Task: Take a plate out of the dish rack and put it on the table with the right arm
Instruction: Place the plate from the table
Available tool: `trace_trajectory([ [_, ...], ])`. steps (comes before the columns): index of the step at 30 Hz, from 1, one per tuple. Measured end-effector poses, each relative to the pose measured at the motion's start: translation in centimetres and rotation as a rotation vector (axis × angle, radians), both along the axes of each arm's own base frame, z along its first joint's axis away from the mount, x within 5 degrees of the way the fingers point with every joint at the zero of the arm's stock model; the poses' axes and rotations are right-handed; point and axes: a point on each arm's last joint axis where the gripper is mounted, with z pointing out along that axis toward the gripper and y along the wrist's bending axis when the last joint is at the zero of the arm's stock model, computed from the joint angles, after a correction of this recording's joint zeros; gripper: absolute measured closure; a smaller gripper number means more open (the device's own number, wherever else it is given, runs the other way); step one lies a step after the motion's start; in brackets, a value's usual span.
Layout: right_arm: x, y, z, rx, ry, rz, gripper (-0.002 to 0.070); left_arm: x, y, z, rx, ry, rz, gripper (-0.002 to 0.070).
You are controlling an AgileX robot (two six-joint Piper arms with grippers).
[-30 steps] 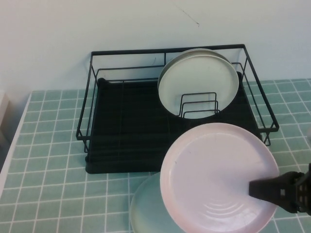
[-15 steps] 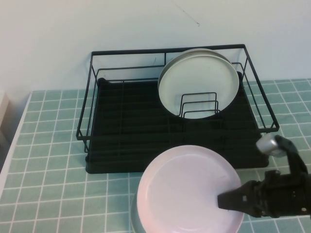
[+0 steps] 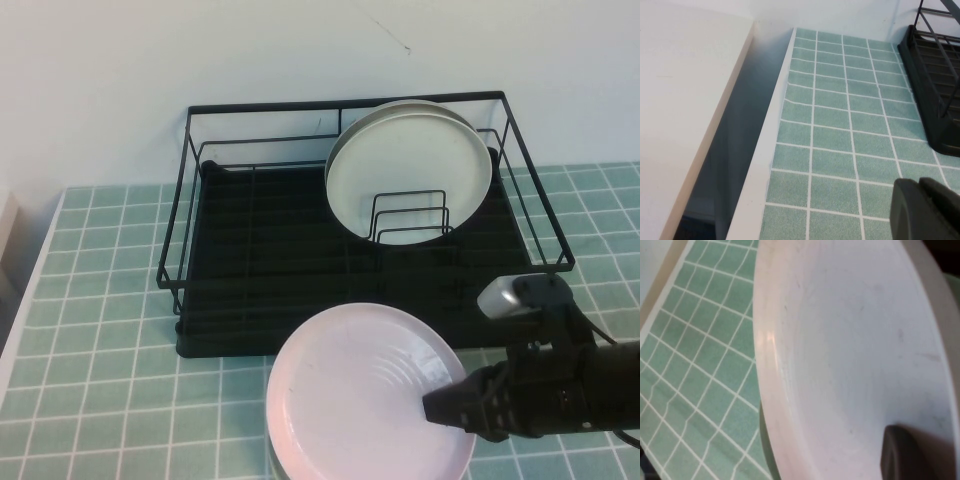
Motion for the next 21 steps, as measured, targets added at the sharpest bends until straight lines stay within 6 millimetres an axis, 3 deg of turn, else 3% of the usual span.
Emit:
trace_trajectory([
  [8,-0.10,0.10,0.05,-0.028,-0.096,0.095,0.0547,0.00,0.00,0.00,0.000,0.000,0.000,0.0678],
  [10,-0.19,0.20,0.07,-0.018,-0.097,0.111,0.0479,0.00,0.00,0.00,0.000,0.000,0.000,0.0678],
  [16,-0.22,0.47,-0.81,-0.019,-0.087,0.166,0.0174,0.00,0.00,0.00,0.000,0.000,0.000,0.0678],
  [21,0.25,0.73,-0.39,-0.052,-0.148,0.252,0.0106,0.00,0.00,0.00,0.000,0.000,0.000,0.0678],
])
